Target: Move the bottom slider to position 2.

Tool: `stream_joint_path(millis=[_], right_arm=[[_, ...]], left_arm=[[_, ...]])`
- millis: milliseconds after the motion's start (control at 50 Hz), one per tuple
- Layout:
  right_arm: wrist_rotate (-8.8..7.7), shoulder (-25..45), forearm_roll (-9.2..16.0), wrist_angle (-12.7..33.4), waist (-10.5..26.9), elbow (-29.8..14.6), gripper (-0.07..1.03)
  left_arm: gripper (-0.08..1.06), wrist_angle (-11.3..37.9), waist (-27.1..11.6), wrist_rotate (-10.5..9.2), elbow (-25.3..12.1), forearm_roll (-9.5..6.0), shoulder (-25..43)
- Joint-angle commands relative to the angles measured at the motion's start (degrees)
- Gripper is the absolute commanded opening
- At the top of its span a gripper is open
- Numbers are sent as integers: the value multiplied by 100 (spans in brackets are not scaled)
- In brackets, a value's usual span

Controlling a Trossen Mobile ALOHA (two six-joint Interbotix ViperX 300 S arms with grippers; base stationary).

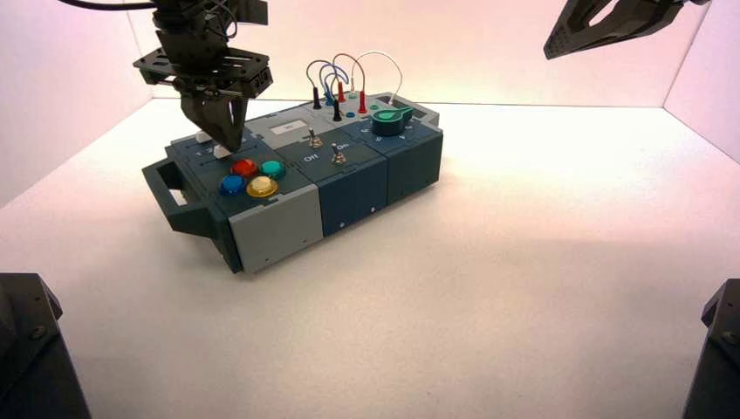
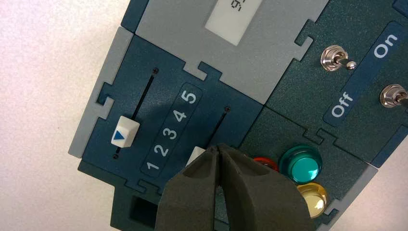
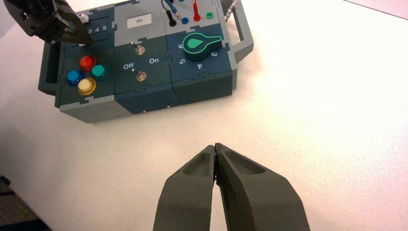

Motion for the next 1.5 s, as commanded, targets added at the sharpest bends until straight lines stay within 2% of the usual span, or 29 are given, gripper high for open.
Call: stream_joint_path(millis=[20,940,1300,1500], right_arm=[[-9,9,-9,-26,9,-202,-2],[-9,9,-9,-26,0,-211,-2],[-9,9,-9,-35,0,-211,-2],[-9,9,-9,-26,0,-220,-2]], left_arm=[[-3,-9,149,35,-70,62,-88],[-3,35,149,53,35,79,-176],[-3,35,114,158,-185,70,-167],[-3,70,-70,158,-316,44,-290]])
